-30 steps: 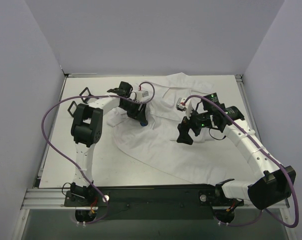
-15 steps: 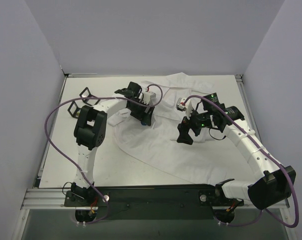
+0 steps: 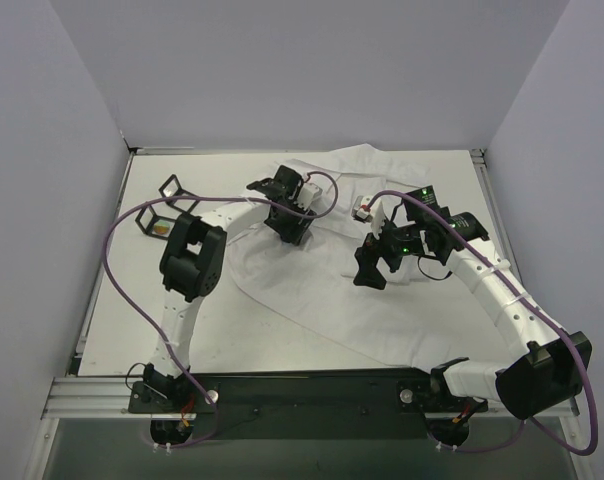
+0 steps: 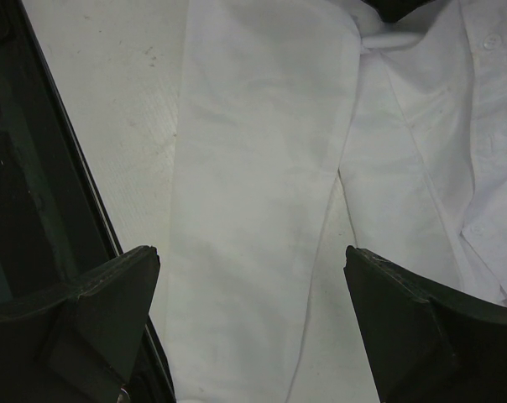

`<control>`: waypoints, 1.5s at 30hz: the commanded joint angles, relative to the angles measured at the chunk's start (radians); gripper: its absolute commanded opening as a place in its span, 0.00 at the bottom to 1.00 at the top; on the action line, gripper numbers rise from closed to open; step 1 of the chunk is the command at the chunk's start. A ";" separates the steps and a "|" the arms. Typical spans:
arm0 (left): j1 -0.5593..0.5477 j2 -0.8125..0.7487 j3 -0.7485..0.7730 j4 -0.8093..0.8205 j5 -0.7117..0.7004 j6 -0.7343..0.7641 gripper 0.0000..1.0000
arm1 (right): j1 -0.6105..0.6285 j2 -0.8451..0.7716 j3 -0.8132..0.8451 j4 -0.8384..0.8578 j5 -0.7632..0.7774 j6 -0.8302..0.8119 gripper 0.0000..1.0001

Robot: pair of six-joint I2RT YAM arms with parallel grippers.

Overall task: Remove the brooch from the garment
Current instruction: Pick up the brooch from the flattened clothing.

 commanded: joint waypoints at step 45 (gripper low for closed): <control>0.159 -0.222 -0.114 0.115 0.520 -0.088 0.46 | 0.006 0.090 0.089 -0.002 -0.190 -0.063 1.00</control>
